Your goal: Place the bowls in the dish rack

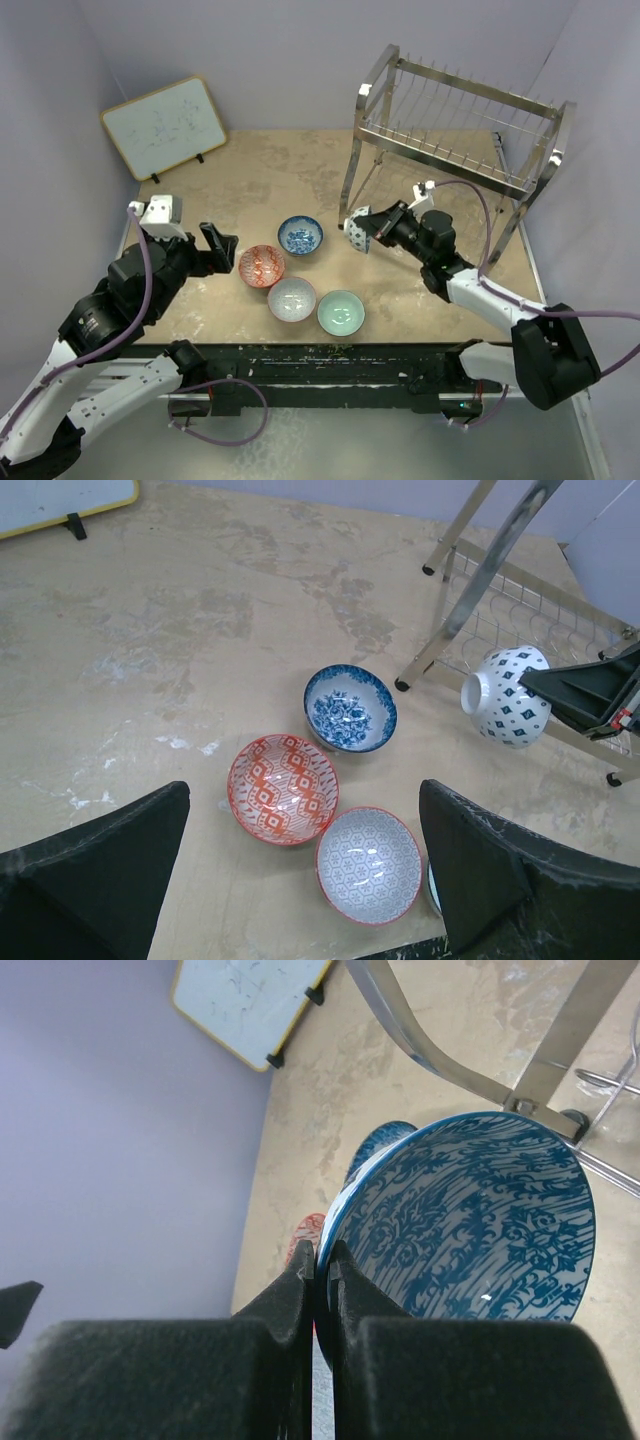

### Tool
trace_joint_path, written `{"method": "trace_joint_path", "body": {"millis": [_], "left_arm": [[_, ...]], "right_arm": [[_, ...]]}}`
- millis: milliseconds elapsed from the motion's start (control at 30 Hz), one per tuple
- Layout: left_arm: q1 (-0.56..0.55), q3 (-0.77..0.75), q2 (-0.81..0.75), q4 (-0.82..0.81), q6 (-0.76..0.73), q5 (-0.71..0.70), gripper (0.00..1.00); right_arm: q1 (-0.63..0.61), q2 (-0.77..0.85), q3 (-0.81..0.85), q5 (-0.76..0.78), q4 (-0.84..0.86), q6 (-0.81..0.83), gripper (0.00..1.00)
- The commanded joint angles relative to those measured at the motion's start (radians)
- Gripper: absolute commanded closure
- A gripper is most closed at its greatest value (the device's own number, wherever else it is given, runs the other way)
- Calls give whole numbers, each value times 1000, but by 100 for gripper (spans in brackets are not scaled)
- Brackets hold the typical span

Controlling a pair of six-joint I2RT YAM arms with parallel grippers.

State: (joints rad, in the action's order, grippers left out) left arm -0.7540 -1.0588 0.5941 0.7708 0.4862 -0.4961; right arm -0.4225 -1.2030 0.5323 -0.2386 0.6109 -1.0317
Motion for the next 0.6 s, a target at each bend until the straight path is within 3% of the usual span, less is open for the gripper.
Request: {"method": "trace_joint_path", "body": {"millis": [0,167,567], "left_arm": [[-4,-58,14,-50,-34,24,1],[-4,-72,20,-43,-45,24,1],[-4,-116,17,-12,-62,15,1]], "right_arm": [[54,-26,10,-91,281,-95,100],[130,-118,1,-142,467,-213,100],[222,-374,89,-145,778,-326,100]]}}
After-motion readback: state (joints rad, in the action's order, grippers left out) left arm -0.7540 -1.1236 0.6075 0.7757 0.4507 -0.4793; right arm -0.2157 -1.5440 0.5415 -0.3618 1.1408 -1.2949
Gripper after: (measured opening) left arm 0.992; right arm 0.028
